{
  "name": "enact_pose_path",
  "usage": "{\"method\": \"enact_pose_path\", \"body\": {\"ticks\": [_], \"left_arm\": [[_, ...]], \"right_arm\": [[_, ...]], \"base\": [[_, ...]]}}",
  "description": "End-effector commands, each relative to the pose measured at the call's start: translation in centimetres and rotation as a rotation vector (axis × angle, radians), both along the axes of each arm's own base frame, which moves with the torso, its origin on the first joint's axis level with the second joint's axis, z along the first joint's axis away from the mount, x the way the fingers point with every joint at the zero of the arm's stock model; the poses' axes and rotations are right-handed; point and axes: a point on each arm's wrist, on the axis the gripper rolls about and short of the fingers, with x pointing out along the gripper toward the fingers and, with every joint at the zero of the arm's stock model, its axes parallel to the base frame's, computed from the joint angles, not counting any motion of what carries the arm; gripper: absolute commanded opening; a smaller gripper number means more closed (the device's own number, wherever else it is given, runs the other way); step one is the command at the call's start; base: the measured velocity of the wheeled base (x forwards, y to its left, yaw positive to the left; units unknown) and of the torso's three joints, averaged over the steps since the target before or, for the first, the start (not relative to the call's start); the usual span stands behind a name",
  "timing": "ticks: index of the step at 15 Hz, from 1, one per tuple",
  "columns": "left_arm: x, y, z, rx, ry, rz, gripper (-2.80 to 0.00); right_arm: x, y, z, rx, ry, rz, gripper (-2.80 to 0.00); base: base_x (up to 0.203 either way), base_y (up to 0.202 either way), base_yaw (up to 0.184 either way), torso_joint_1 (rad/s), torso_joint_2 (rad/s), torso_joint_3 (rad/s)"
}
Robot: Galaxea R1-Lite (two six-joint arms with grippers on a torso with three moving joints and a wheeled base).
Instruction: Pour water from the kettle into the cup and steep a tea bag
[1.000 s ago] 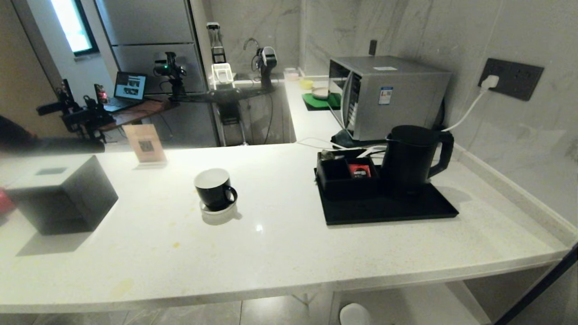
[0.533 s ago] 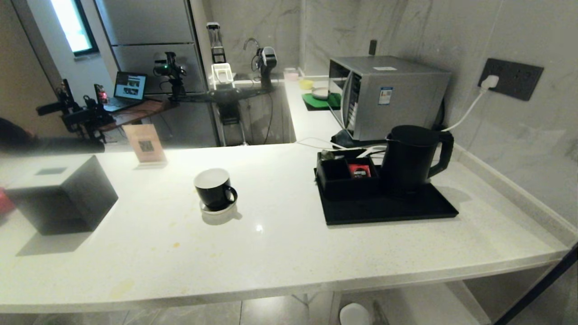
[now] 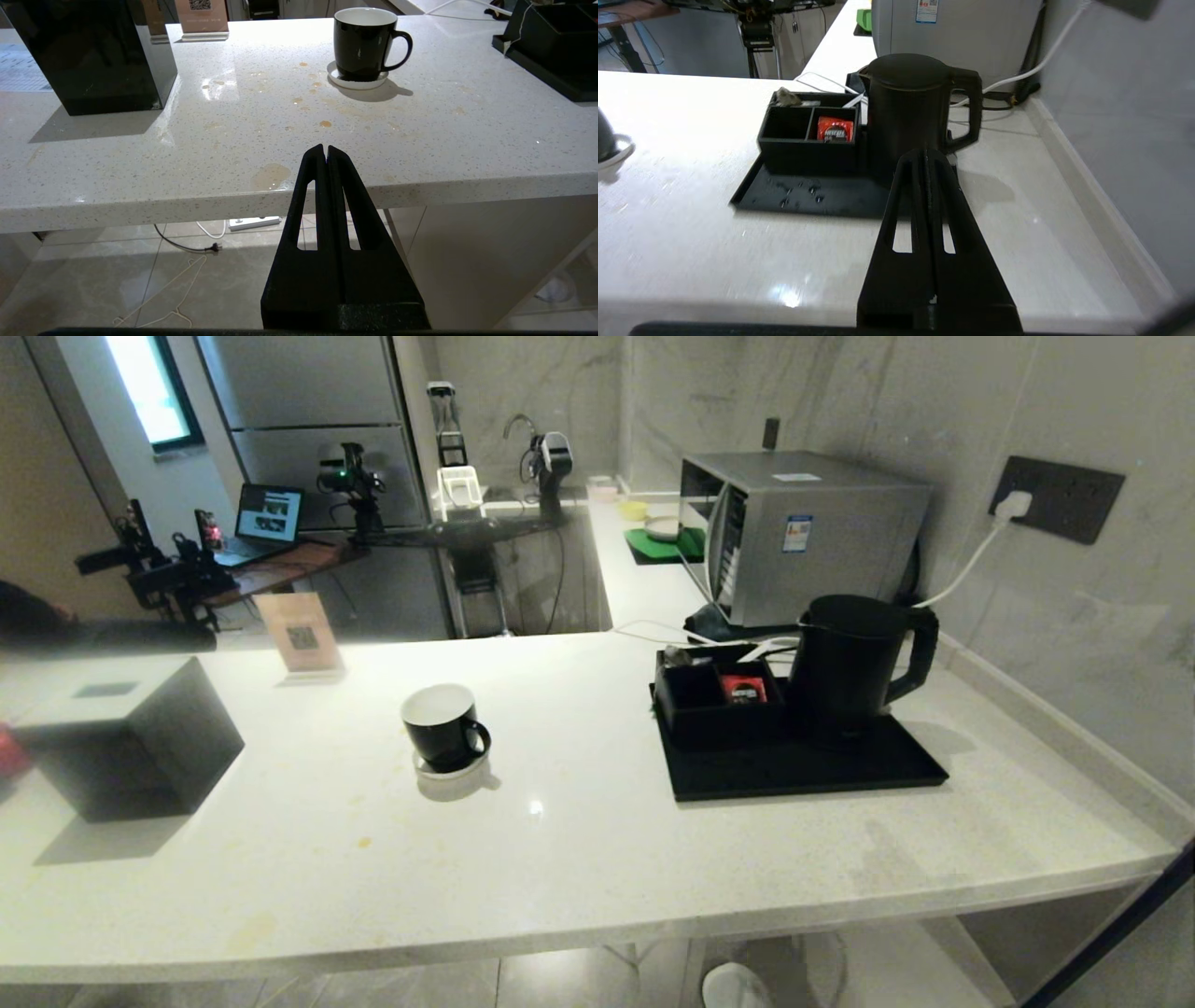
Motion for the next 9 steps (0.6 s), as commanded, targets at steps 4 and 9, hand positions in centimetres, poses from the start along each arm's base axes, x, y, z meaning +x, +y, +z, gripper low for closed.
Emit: {"method": "enact_pose_path", "body": {"ticks": [4,9], "left_arm": [[0.0,0.0,0.0,0.000,-0.001,0.001,-2.80],[0.0,0.0,0.0,0.000,-0.001,0.001,-2.80]], "right_arm": [[9.5,0.0,-3.3,0.034,0.170,-0.011,-2.80],[14.7,-0.9,-7.6,0.042,0.262,-0.051,0.00]], "base": [[0.000,0.000,0.000,0.000,0.00,0.000],[0.000,0.000,0.000,0.000,0.00,0.000]]}}
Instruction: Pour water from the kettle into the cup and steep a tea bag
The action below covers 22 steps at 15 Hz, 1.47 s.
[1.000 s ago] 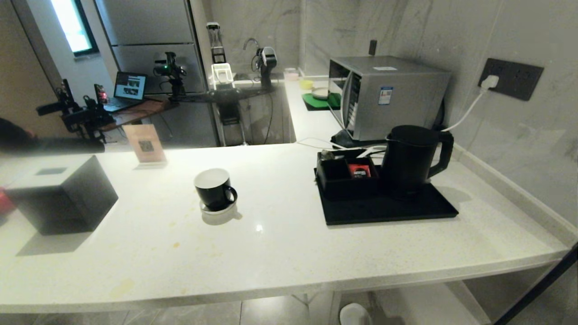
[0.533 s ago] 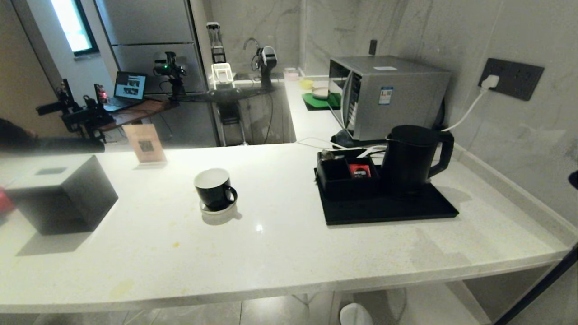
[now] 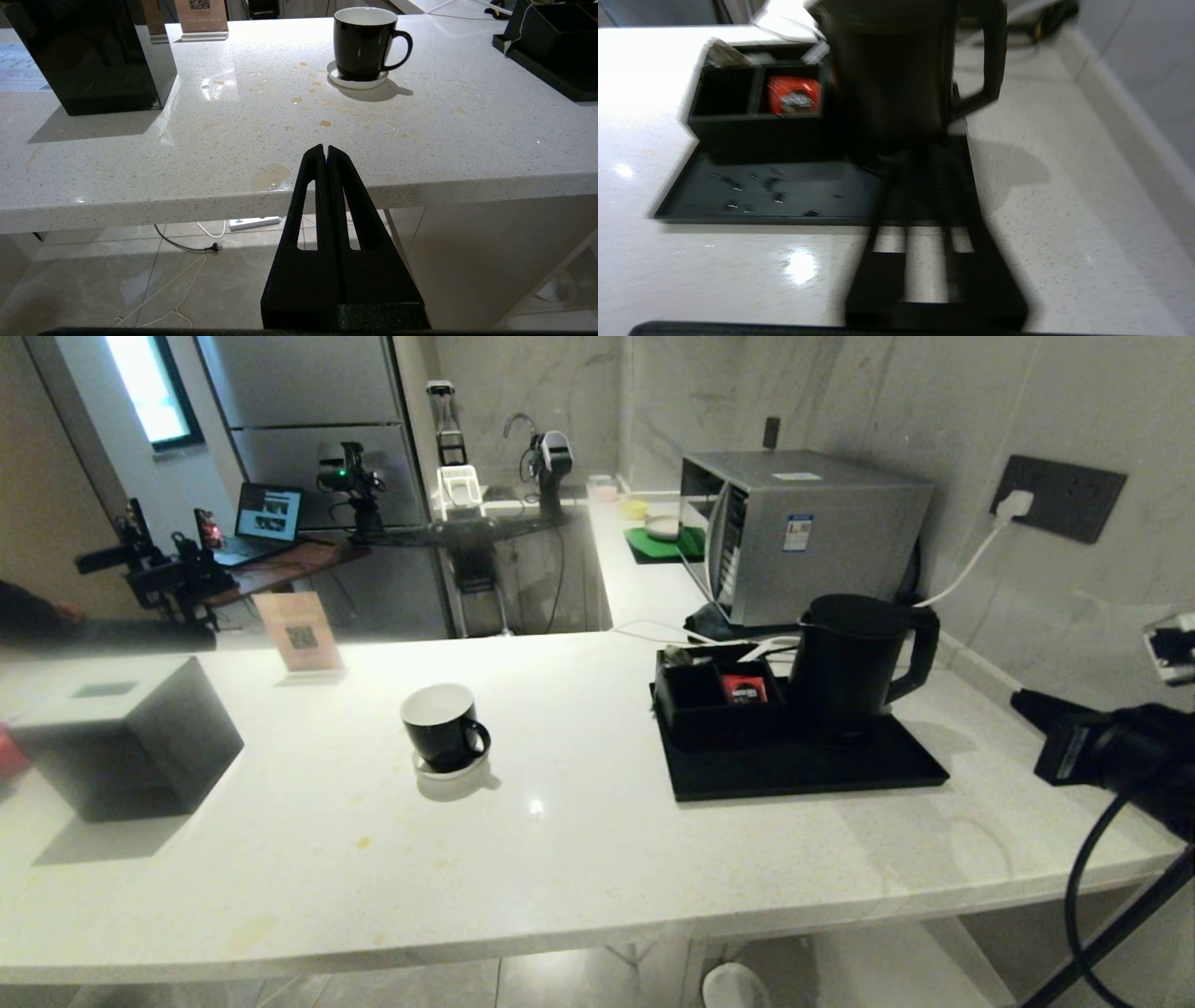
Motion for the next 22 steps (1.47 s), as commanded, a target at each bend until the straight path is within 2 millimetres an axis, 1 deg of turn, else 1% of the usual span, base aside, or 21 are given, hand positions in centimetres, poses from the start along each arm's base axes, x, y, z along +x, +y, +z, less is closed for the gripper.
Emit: {"method": "enact_pose_path", "body": {"ticks": [1,3,7,10,13,17,20,22], "left_arm": [[0.0,0.0,0.0,-0.001,-0.001,0.001,-2.80],[0.0,0.0,0.0,-0.001,-0.001,0.001,-2.80],[0.0,0.0,0.0,-0.001,-0.001,0.001,-2.80],[0.0,0.0,0.0,-0.001,-0.001,0.001,-2.80],[0.0,0.0,0.0,-0.001,-0.001,0.001,-2.80],[0.0,0.0,0.0,-0.001,-0.001,0.001,-2.80],[0.0,0.0,0.0,-0.001,-0.001,0.001,-2.80],[0.0,0.0,0.0,-0.001,-0.001,0.001,-2.80]], "right_arm": [[3.0,-0.5,-3.6,0.001,0.103,-0.017,0.00],[4.2,-1.0,-4.7,-0.001,0.113,-0.036,0.00],[7.2,-2.0,-6.1,-0.007,0.098,-0.065,0.00],[9.5,-2.3,-5.9,-0.011,0.043,-0.069,0.00],[11.3,-2.6,-6.1,-0.013,0.000,-0.077,0.00],[12.8,-4.1,-6.5,-0.041,-0.030,-0.113,0.00],[14.1,-5.2,-6.3,-0.046,-0.062,-0.138,0.00],[14.9,-5.5,-6.2,-0.048,-0.080,-0.142,0.00]], "base": [[0.000,0.000,0.000,0.000,0.00,0.000],[0.000,0.000,0.000,0.000,0.00,0.000],[0.000,0.000,0.000,0.000,0.00,0.000],[0.000,0.000,0.000,0.000,0.00,0.000],[0.000,0.000,0.000,0.000,0.00,0.000],[0.000,0.000,0.000,0.000,0.00,0.000],[0.000,0.000,0.000,0.000,0.00,0.000],[0.000,0.000,0.000,0.000,0.00,0.000]]}}
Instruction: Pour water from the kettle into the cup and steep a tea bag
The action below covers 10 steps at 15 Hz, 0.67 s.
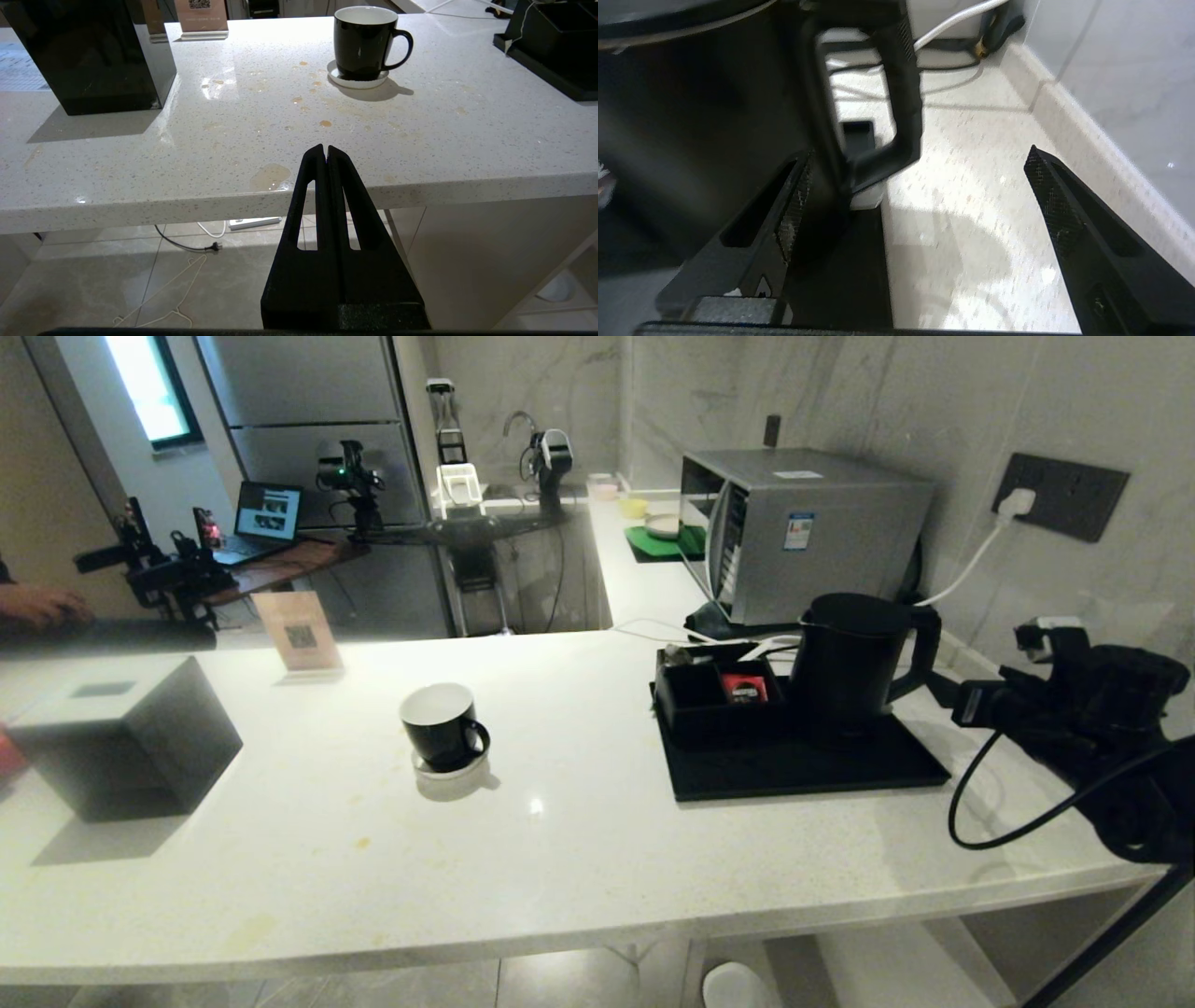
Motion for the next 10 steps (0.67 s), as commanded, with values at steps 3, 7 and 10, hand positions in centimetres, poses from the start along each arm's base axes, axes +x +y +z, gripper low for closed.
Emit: {"method": "enact_pose_path", "body": {"ticks": [3,7,10], "left_arm": [[0.0,0.0,0.0,0.000,-0.001,0.001,-2.80],[0.0,0.0,0.0,0.000,-0.001,0.001,-2.80],[0.0,0.0,0.0,0.000,-0.001,0.001,-2.80]], "right_arm": [[1.7,-0.4,-0.3,-0.005,-0.028,-0.005,0.00],[2.9,-0.7,-0.5,-0.006,-0.045,-0.007,0.00],[3.8,-0.9,-0.5,-0.009,-0.062,-0.056,0.00]], "base": [[0.000,0.000,0.000,0.000,0.00,0.000],[0.000,0.000,0.000,0.000,0.00,0.000],[0.000,0.000,0.000,0.000,0.00,0.000]]}}
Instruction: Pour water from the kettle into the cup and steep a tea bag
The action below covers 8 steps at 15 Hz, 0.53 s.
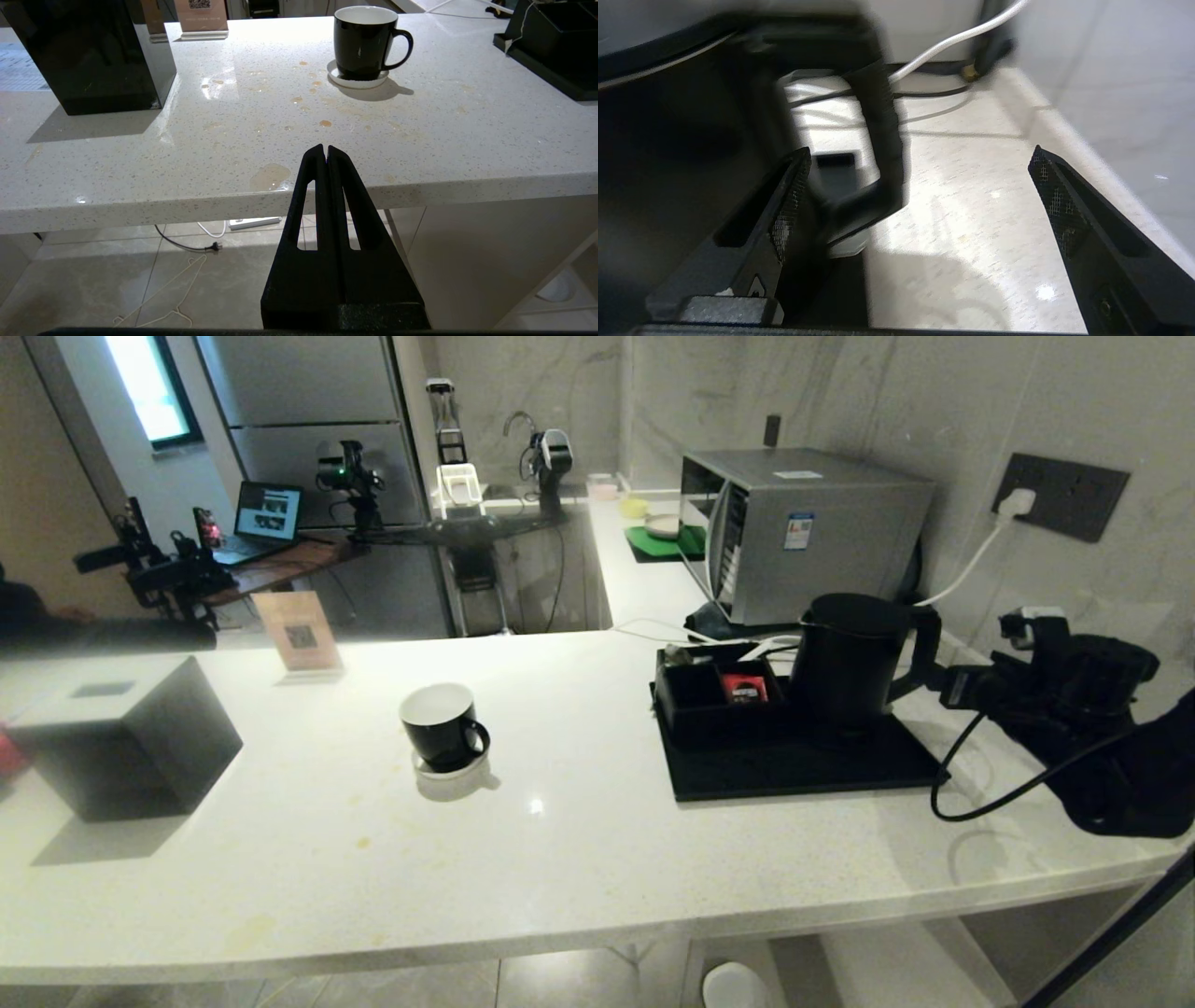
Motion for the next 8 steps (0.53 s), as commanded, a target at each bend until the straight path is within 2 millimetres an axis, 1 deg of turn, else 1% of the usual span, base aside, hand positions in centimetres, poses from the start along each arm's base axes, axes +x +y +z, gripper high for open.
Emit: {"method": "enact_pose_path", "body": {"ticks": [1,8], "left_arm": [[0.0,0.0,0.0,0.000,-0.001,0.001,-2.80],[0.0,0.0,0.0,0.000,-0.001,0.001,-2.80]], "right_arm": [[0.9,-0.2,-0.2,0.000,-0.013,-0.056,0.00],[2.8,-0.3,-0.1,0.007,-0.058,-0.057,0.00]], "base": [[0.000,0.000,0.000,0.000,0.00,0.000],[0.000,0.000,0.000,0.000,0.00,0.000]]}}
